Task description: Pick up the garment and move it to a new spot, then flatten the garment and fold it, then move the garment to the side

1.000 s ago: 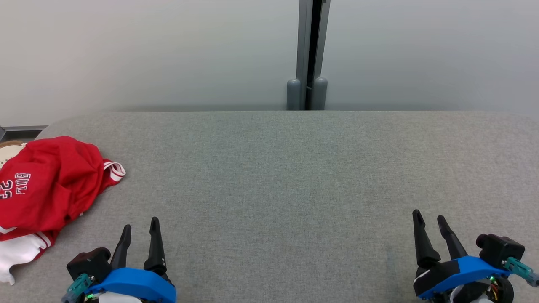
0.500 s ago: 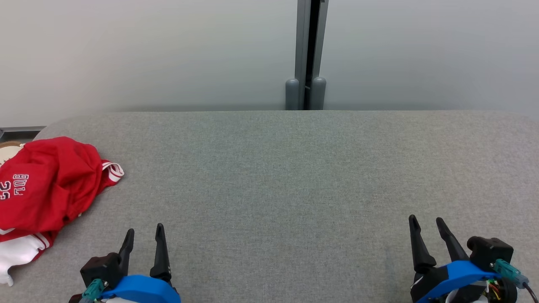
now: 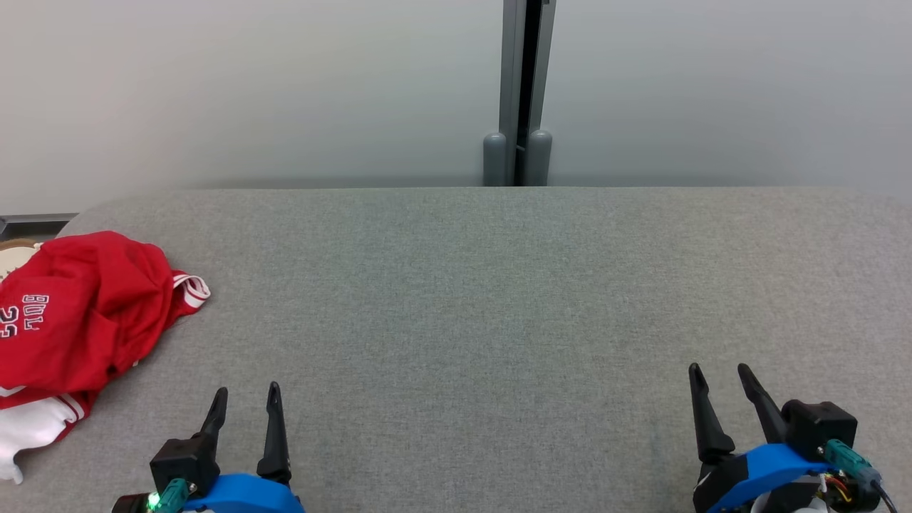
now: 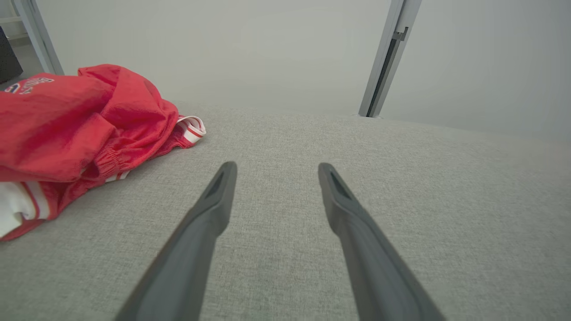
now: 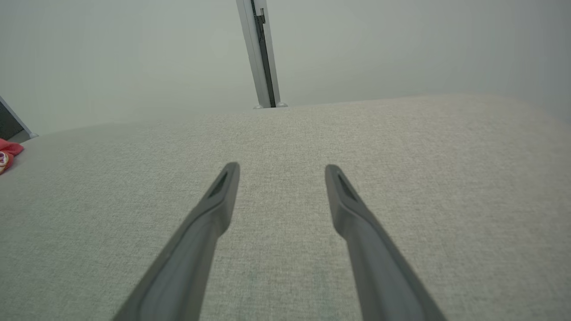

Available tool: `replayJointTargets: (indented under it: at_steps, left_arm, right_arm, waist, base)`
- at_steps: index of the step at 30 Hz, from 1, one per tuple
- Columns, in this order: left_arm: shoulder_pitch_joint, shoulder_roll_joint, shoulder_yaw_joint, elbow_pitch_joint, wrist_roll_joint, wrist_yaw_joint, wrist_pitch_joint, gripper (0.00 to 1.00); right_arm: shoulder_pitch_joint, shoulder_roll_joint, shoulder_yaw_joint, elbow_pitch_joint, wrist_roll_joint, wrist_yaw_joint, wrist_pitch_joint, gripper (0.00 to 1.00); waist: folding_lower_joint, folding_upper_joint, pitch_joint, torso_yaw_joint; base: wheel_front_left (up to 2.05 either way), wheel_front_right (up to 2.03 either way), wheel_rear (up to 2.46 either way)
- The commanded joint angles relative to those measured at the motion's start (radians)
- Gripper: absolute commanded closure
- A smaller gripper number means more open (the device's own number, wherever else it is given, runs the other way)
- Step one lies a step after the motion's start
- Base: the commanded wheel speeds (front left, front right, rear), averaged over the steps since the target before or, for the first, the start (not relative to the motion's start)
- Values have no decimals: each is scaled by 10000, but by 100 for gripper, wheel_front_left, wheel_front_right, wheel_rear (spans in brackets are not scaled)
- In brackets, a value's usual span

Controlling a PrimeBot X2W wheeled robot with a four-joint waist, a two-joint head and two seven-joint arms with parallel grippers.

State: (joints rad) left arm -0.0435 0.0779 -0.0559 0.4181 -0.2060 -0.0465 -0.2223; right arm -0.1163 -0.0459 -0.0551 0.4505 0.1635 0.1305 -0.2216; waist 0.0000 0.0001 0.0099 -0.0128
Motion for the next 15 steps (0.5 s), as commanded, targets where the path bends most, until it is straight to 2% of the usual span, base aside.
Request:
replayJointTargets:
  at_steps: [1,15]
  left_arm:
    - [33,17,-2,-2,209,-17,-69,0]
    - [59,-27,-96,216,1372,-67,-332,0]
  right_arm:
    - [-119,-63,-17,9,-196,3,-77,0]
    - [-48,-69,-33,513,-1215,4,-338,0]
  waist:
    - [0,-1,-4,9]
    - [0,-1,16,131]
  base:
    - [0,0,0]
    - [0,0,0]
